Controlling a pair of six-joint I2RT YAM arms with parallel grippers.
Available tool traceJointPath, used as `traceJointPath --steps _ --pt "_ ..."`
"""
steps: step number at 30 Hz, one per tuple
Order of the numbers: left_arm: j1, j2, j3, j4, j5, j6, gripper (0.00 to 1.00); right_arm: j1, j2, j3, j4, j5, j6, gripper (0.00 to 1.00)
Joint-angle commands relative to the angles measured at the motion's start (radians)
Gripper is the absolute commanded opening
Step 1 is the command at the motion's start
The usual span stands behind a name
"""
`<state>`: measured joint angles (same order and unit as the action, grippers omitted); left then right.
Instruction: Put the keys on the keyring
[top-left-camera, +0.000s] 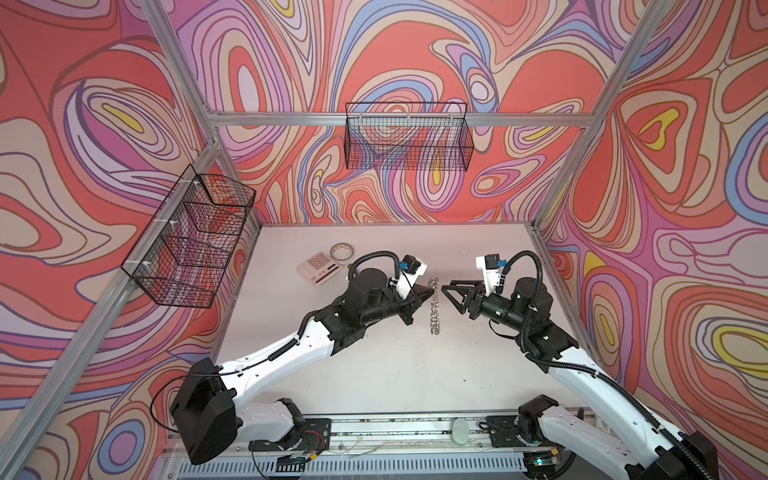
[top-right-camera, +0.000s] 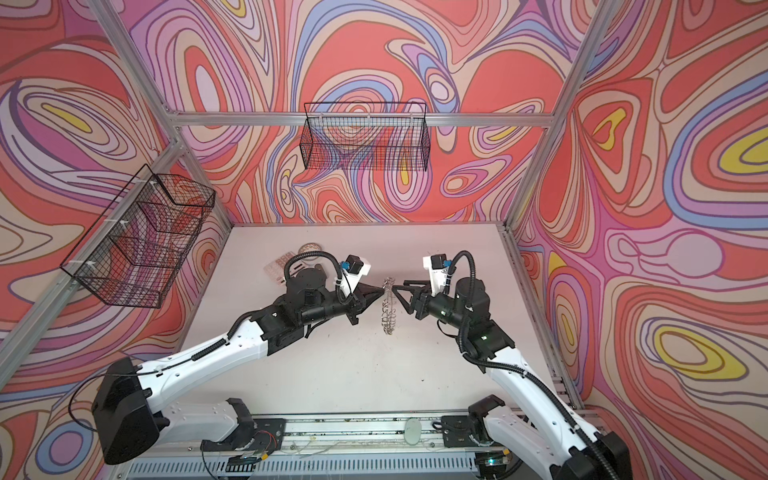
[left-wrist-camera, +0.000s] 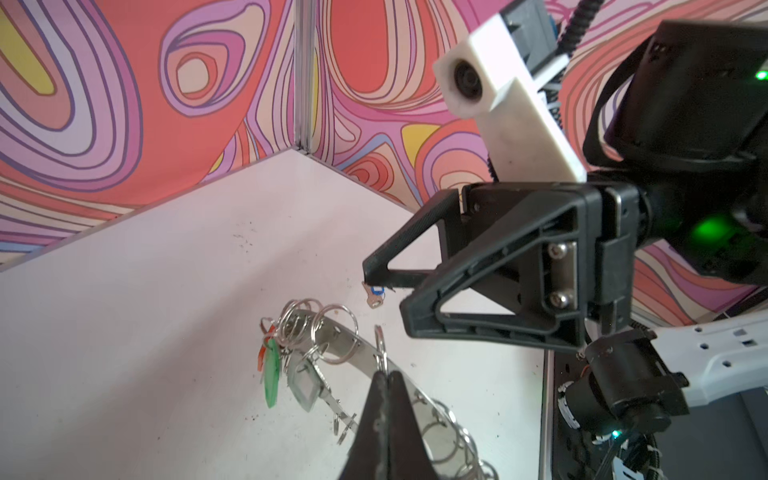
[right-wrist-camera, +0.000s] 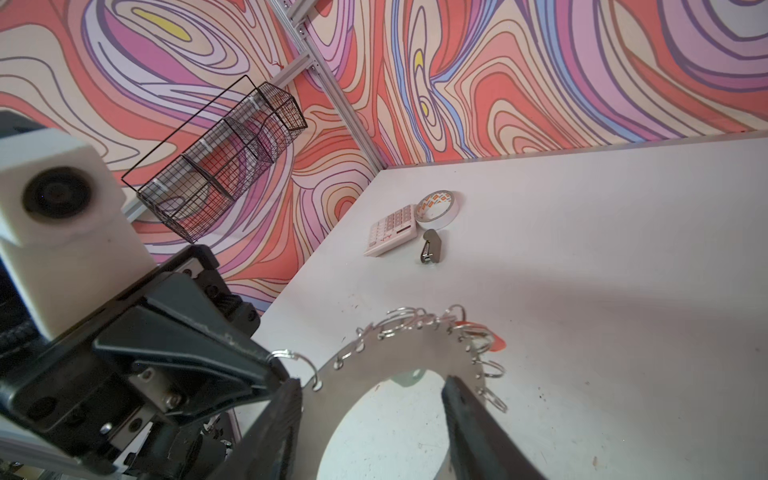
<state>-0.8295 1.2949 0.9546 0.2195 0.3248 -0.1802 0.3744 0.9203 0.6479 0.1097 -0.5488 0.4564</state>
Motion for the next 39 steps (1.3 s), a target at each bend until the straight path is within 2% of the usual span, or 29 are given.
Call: traceJointPath --steps 1,3,7,12,17,21,28,33,39 --pt "0.004 -0.038 -0.016 0.138 0.020 -0.039 0.00 -0.002 0.009 0.038 0.047 -0.073 0.026 0.51" --pt "0.007 -0.050 -0.036 0.170 0.031 -0.057 0.00 -0.001 0.011 0.048 0.060 -0.083 0.035 0.48" --pt "0.028 -0.054 -0.051 0.227 0.125 -0.084 0.00 -0.004 0.012 0.063 0.081 -0.092 0.047 0.46" --pt "0.093 -0.045 -0.086 0.356 0.247 -0.185 0.00 -0.023 0.009 0.058 0.126 -0.130 0.082 0.45" --pt "0.144 -0.026 -0.096 0.422 0.338 -0.263 0.00 -0.082 0.009 0.039 0.250 -0.223 0.191 0.46" --pt "0.154 -0.014 -0.097 0.449 0.376 -0.284 0.00 -0.084 0.036 0.069 0.195 -0.222 0.152 0.46" --pt "0.167 0.025 -0.099 0.547 0.435 -0.344 0.00 -0.084 0.075 0.076 0.216 -0.252 0.164 0.46" --pt "0.172 0.046 -0.089 0.570 0.461 -0.367 0.00 -0.084 0.094 0.058 0.312 -0.326 0.233 0.46" --pt "0.172 0.062 -0.088 0.577 0.469 -0.381 0.00 -0.084 0.078 0.048 0.346 -0.339 0.260 0.46"
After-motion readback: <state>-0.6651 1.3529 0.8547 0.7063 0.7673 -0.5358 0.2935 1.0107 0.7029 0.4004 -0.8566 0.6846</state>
